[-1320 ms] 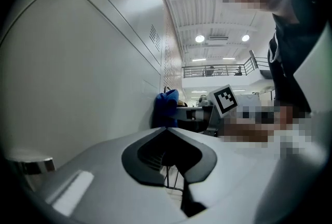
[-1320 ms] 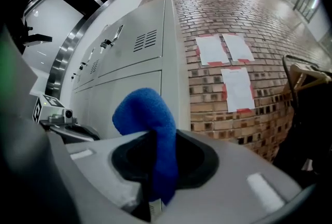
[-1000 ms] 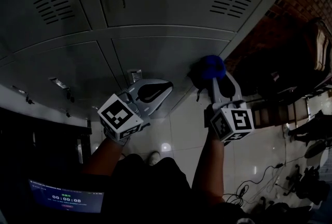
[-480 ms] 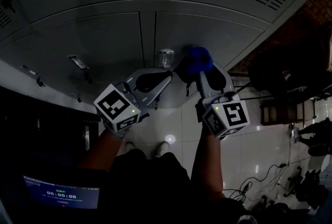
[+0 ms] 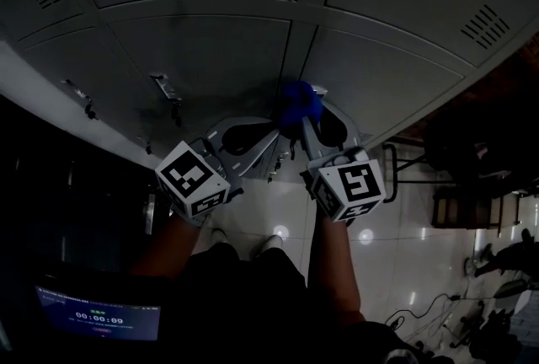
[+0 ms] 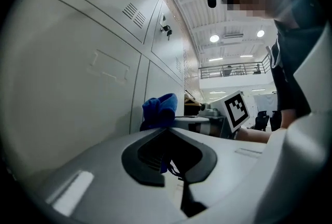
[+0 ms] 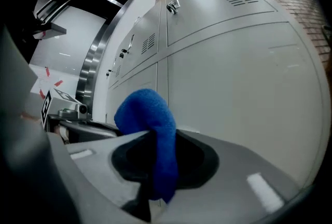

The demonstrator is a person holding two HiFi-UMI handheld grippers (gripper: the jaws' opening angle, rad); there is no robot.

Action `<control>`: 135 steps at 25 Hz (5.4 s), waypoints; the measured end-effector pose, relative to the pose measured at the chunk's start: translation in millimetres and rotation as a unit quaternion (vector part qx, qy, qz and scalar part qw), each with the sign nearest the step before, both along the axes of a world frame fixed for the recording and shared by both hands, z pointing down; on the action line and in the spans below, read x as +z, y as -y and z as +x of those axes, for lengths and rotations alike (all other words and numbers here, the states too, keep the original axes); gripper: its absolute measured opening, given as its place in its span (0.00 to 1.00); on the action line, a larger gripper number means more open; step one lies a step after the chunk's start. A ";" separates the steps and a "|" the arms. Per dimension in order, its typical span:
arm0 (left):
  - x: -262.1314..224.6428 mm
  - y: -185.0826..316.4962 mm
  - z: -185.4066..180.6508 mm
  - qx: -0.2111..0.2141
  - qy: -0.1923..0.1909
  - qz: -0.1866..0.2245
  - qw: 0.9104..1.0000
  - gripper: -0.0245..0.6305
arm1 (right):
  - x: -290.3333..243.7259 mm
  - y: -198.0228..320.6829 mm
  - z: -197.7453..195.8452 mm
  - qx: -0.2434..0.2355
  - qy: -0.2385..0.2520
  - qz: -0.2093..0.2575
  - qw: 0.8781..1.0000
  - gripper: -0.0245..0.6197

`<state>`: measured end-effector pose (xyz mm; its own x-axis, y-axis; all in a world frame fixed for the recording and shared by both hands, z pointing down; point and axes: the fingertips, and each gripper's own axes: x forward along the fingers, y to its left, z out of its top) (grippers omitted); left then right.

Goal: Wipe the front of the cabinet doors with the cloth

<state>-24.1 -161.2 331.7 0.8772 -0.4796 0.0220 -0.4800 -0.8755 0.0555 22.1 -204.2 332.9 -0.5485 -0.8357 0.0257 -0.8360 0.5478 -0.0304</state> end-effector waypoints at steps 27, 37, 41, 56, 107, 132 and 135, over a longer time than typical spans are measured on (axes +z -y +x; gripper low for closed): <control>21.8 -0.5 103.1 0.013 0.004 -0.013 1.000 0.04 | 31.7 2.5 218.7 0.144 0.017 -0.037 0.989 0.16; 25.7 -7.1 85.6 -0.008 0.014 -0.015 1.000 0.04 | 41.0 -3.1 265.2 0.208 0.024 -0.039 0.977 0.16; 24.2 -11.2 62.9 -0.019 0.015 -0.016 1.000 0.04 | 45.2 -10.6 257.5 0.222 0.022 -0.047 0.974 0.16; 26.3 -43.6 -13.8 -0.008 0.012 -0.024 1.000 0.04 | 57.9 -20.4 60.7 0.088 -0.049 -0.037 0.994 0.16; 60.8 -31.0 102.5 -0.003 0.028 -0.040 0.999 0.04 | 125.2 -9.8 220.0 0.148 -0.024 -0.064 0.987 0.16; 71.2 -43.9 -38.0 -0.121 0.039 -0.056 0.990 0.04 | 177.8 10.6 4.6 0.012 -0.037 -0.119 0.992 0.16; 73.8 -42.6 -31.5 -0.113 0.036 -0.058 0.991 0.04 | 181.6 11.5 24.2 0.031 -0.044 -0.122 0.991 0.16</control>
<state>-55.6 -118.5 405.5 0.7423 -0.6537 0.1471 -0.6690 -0.7354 0.1078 46.3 -215.7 514.5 -0.4826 -0.8307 0.2775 -0.8733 0.4805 -0.0804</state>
